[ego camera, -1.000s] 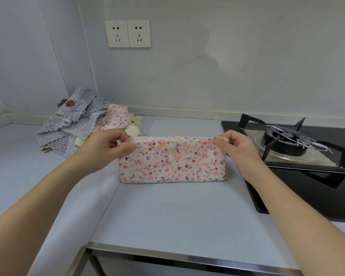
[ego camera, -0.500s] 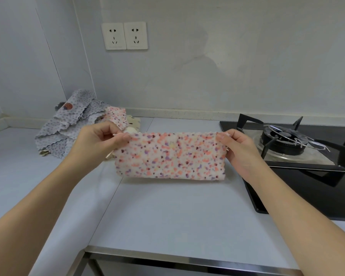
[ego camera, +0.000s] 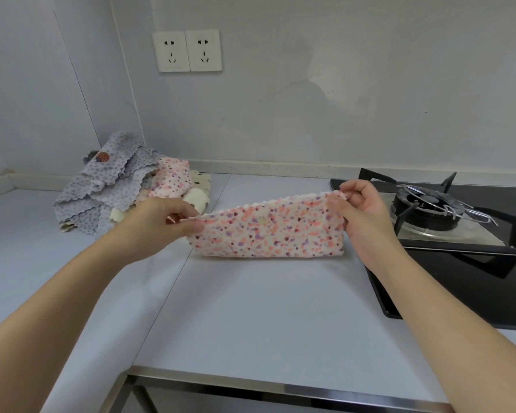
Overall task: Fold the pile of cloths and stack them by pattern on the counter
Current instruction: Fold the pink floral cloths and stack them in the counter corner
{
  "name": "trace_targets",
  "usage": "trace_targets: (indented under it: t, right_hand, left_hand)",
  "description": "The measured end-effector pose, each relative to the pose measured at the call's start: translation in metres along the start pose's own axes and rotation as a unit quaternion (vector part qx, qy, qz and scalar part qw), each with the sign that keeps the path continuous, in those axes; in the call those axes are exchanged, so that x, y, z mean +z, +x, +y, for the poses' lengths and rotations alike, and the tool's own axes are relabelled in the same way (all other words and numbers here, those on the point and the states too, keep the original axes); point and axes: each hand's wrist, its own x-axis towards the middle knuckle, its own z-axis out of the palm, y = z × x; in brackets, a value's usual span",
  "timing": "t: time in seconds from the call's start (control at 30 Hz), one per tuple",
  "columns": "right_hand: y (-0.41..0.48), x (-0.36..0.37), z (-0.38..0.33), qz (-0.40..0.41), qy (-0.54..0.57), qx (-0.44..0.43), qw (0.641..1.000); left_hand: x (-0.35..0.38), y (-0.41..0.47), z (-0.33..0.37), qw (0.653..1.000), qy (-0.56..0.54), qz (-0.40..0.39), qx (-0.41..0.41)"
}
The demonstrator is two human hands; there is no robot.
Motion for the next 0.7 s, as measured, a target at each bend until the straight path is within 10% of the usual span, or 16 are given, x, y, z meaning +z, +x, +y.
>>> trace_targets:
  t: [0.2, 0.37, 0.53, 0.7]
  right_hand:
    - [-0.002, 0.004, -0.004, 0.015, -0.018, 0.050, 0.998]
    - [-0.002, 0.003, 0.019, 0.008, -0.325, 0.028, 0.945]
    - [-0.008, 0.008, 0.019, -0.040, -0.546, -0.103, 0.830]
    - [-0.041, 0.049, 0.020, -0.282, -0.564, -0.020, 0.776]
  left_hand:
    - [0.016, 0.005, 0.007, 0.909, -0.388, 0.034, -0.148]
    - [0.056, 0.007, -0.004, 0.970, -0.049, 0.114, -0.207]
    - [0.068, -0.010, -0.006, 0.961, 0.230, 0.153, -0.011]
    - [0.095, -0.017, 0.012, 0.973, 0.200, -0.090, 0.065]
